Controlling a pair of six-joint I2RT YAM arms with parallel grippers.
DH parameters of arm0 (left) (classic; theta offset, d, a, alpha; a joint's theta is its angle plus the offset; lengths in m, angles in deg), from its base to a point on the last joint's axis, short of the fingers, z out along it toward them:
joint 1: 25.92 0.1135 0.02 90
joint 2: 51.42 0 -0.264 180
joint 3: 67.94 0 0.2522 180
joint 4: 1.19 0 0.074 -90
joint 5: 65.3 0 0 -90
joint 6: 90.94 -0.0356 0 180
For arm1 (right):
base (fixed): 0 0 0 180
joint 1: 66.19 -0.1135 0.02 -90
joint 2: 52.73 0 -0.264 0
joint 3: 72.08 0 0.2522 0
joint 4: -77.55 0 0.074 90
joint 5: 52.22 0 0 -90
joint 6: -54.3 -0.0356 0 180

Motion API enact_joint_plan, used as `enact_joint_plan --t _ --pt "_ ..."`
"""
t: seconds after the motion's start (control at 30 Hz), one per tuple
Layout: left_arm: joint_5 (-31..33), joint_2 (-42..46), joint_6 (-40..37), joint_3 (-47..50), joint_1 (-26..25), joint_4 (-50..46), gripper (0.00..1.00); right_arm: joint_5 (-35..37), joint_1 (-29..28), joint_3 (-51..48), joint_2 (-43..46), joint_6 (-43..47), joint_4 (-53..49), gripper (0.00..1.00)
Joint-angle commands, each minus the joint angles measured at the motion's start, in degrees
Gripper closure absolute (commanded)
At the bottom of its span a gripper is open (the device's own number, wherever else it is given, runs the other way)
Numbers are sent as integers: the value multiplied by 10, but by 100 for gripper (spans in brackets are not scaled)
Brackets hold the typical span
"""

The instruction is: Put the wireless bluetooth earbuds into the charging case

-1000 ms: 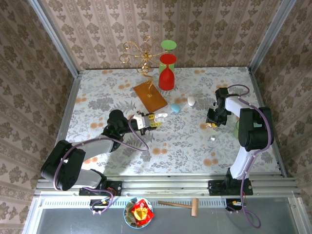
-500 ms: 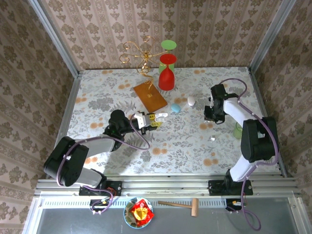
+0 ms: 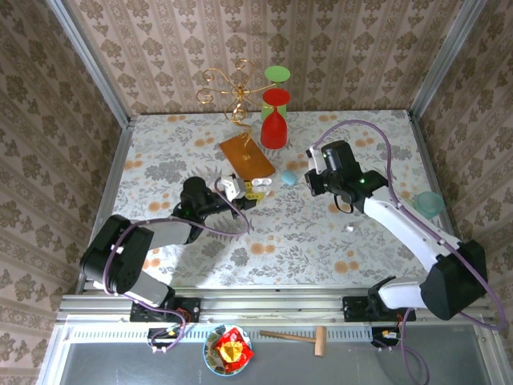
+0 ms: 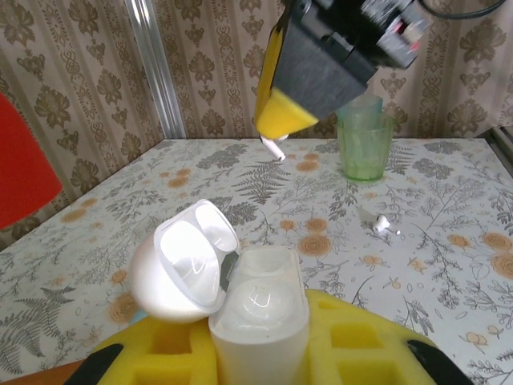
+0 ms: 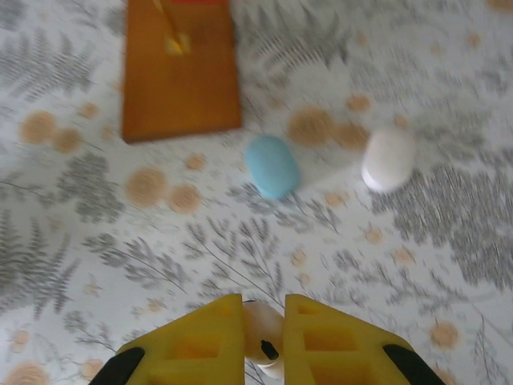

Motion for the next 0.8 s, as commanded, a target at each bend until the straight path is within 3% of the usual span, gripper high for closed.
enact_joint_plan --t 0.0,0.3,0.77 --pt "-5 -2 17 -22 0 -11 100 -2 -35 21 17 35 36 87" --pt "5 -1 43 -38 -2 -38 100 -6 -129 52 -1 68 100 87" --pt "6 4 78 -42 -8 -43 100 -55 -160 68 -74 78 159 87"
